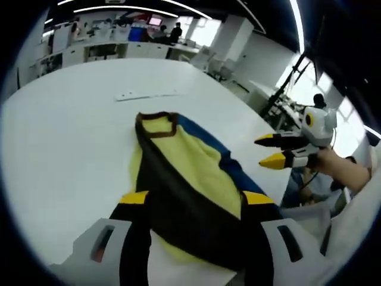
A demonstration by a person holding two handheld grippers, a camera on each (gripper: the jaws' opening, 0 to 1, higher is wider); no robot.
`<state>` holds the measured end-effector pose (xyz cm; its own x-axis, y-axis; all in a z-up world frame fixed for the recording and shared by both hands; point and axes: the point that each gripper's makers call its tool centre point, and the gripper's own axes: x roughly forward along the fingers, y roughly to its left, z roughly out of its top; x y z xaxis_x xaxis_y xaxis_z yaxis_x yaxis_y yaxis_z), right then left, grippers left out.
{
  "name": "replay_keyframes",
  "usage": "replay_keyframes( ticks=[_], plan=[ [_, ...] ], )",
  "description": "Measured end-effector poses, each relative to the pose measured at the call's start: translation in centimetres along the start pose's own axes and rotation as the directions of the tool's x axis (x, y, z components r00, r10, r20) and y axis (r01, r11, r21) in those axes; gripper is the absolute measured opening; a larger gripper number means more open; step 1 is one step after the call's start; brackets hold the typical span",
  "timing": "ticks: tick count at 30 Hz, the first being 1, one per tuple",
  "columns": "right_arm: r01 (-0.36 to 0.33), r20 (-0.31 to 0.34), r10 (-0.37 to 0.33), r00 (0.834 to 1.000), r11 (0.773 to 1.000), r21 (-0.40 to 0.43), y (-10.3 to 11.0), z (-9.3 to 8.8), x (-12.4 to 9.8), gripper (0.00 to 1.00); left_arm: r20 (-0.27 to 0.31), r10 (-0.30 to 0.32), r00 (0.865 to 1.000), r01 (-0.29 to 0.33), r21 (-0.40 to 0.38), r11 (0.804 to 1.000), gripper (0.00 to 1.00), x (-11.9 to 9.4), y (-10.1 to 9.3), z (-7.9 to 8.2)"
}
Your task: Fold the garment on the visible template until the final outline fits inside the template.
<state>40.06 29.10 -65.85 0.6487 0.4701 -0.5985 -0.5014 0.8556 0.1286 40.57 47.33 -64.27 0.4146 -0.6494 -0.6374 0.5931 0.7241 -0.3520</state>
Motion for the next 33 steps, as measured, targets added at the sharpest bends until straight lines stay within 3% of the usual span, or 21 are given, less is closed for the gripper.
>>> replay_keyframes(
  ticks=[33],
  plan=[
    [-0.046, -0.021, 0.046, 0.999, 0.999, 0.029, 3.2, -3.0, -5.5, 0.72, 0.014, 0.058, 0.998, -0.057, -0.034, 0.998, 0.72, -5.1, -2.1, -3.6]
  ],
)
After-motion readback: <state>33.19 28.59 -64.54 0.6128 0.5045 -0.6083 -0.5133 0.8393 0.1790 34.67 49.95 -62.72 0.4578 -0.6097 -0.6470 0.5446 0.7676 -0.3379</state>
